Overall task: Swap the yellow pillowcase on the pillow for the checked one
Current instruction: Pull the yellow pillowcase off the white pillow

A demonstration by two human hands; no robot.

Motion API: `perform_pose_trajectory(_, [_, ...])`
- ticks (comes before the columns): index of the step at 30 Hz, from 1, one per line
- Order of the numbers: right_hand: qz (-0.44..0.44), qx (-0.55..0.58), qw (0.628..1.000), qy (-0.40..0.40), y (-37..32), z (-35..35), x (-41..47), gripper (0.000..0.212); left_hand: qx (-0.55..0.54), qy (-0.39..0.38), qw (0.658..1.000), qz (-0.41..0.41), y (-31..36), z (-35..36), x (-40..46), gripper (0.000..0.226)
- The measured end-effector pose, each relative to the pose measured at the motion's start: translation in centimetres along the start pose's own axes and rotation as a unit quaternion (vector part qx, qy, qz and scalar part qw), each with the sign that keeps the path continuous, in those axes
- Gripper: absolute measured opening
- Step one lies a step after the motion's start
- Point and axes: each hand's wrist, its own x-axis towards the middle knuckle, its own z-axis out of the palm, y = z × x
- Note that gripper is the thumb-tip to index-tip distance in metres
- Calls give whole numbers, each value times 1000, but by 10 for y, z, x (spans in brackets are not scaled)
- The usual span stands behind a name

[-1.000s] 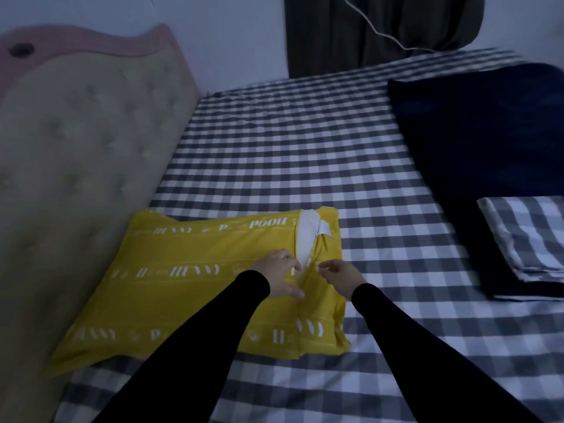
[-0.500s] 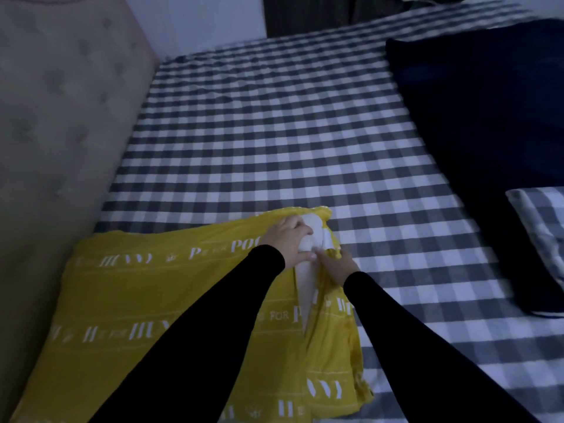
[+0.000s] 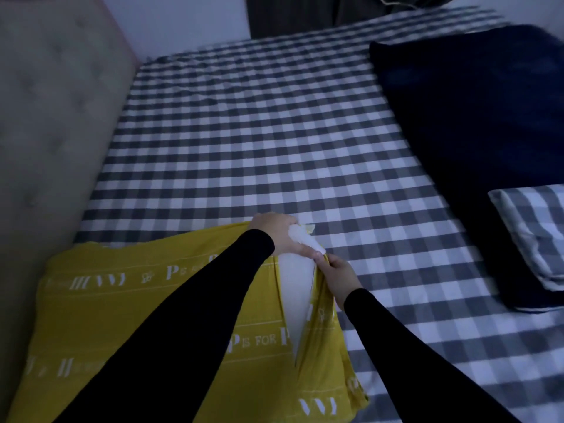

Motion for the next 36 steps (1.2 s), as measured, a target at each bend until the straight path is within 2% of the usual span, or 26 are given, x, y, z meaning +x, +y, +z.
perform_pose_trajectory(3, [-19,47,999,13,-24,-1,-17,33,-67,48,997,-6,-6,-19,-24,81])
perform_pose_trajectory(6, [-24,82,996,21,-55,-2,-33,35,-151,103,983,-14,-14,-50,-53,65])
perform_pose_trajectory(9, [-52,51,996,46,-94,-5,-51,34,-237,159,958,-12,-18,-94,-88,51])
perform_pose_trajectory(12, [-87,36,994,57,-136,-5,-73,38,-271,241,932,11,-11,-136,-121,44])
perform_pose_trajectory(17, [-161,-39,985,41,-214,-8,-118,53,-342,394,853,26,8,-186,-161,58])
perform_pose_trajectory(21, [-216,-114,968,59,-282,-16,-168,75,-404,505,763,-13,9,-227,-183,63])
perform_pose_trajectory(23, [-261,-147,952,55,-301,-14,-183,78,-393,539,744,-24,5,-243,-193,70])
perform_pose_trajectory(24, [-281,-160,945,46,-304,-10,-187,75,-378,540,751,-28,5,-248,-199,68])
perform_pose_trajectory(25, [-294,-166,941,33,-302,-2,-188,69,-355,526,772,-34,4,-249,-205,68])
perform_pose_trajectory(28, [-313,-143,939,16,-275,22,-190,50,-253,425,868,-49,-3,-242,-214,97])
perform_pose_trajectory(30, [-316,-93,944,0,-248,32,-190,39,-150,363,918,-62,-10,-237,-214,102])
perform_pose_trajectory(33, [-306,-37,951,-39,-227,31,-190,37,8,321,947,-16,-4,-234,-215,90])
perform_pose_trajectory(36, [-281,31,956,-77,-228,17,-188,37,105,294,945,100,17,-220,-212,71])
